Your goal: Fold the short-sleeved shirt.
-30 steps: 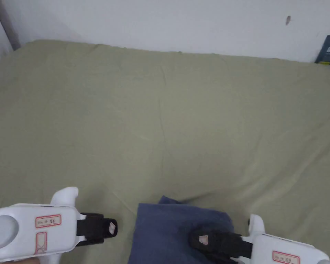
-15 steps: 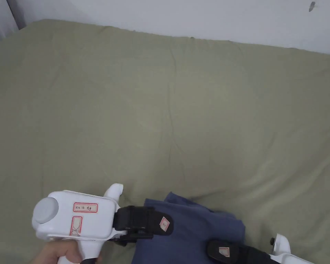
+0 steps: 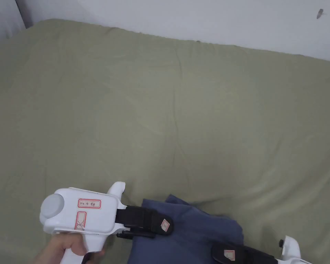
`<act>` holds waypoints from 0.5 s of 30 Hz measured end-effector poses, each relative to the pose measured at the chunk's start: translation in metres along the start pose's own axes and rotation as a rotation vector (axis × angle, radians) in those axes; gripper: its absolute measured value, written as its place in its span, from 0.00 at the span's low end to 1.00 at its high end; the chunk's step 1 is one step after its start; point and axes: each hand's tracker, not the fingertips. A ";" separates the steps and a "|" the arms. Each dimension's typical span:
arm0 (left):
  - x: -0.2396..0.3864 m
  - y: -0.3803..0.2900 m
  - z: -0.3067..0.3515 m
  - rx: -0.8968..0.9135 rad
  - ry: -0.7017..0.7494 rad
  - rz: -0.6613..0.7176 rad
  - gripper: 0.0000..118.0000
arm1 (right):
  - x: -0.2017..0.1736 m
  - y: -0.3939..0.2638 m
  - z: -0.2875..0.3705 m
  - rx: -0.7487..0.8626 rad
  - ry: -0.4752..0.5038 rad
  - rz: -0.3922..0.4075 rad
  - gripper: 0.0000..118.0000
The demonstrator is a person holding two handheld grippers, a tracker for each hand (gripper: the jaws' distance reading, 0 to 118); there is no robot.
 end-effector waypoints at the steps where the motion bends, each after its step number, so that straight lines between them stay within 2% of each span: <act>1: 0.000 0.004 0.010 0.010 0.012 -0.007 0.28 | -0.004 0.000 0.002 0.004 0.002 0.008 0.00; 5: -0.006 0.026 0.085 0.086 0.129 -0.019 0.28 | -0.022 0.004 0.008 0.020 -0.039 0.099 0.00; 12: -0.031 0.092 0.255 0.132 0.375 -0.023 0.28 | -0.044 0.003 0.006 0.038 -0.095 0.174 0.00; 15: -0.042 0.121 0.300 0.113 0.416 0.003 0.28 | -0.049 0.001 0.005 0.046 -0.116 0.191 0.00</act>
